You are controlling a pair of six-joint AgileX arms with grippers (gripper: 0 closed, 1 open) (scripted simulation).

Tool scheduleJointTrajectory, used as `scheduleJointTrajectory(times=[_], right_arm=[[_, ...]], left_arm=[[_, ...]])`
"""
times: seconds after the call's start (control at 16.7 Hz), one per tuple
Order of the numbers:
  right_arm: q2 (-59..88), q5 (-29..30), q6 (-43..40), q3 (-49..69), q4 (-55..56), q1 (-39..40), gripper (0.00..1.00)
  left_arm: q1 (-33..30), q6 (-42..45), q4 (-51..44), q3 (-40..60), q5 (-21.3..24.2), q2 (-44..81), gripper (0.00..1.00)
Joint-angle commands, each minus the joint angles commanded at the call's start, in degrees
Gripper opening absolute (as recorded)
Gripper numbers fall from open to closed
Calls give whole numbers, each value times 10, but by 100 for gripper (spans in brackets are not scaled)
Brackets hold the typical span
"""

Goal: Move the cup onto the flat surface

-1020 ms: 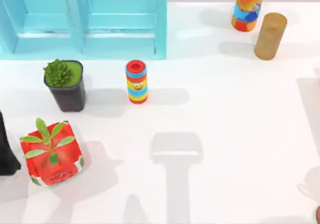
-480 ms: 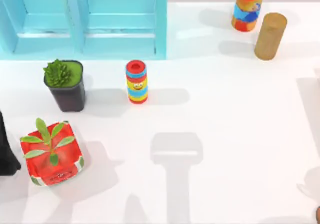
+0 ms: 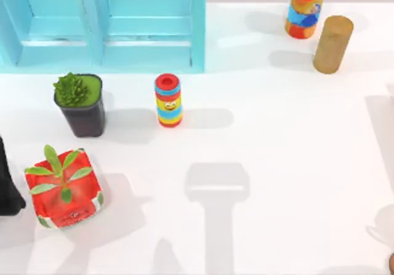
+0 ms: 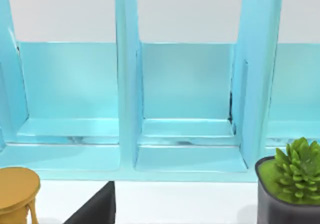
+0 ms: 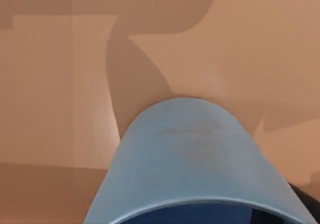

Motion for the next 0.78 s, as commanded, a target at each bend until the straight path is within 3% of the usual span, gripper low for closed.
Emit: scheduleJointTrajectory(times=[0.36,0.78], right_arm=[[-5,0,3,4,1,8,0],[-82,1,76,62,-68,136,0]], left_arm=[[0,0,0,0,0,0,100],[0,0,0,0,0,0,100]])
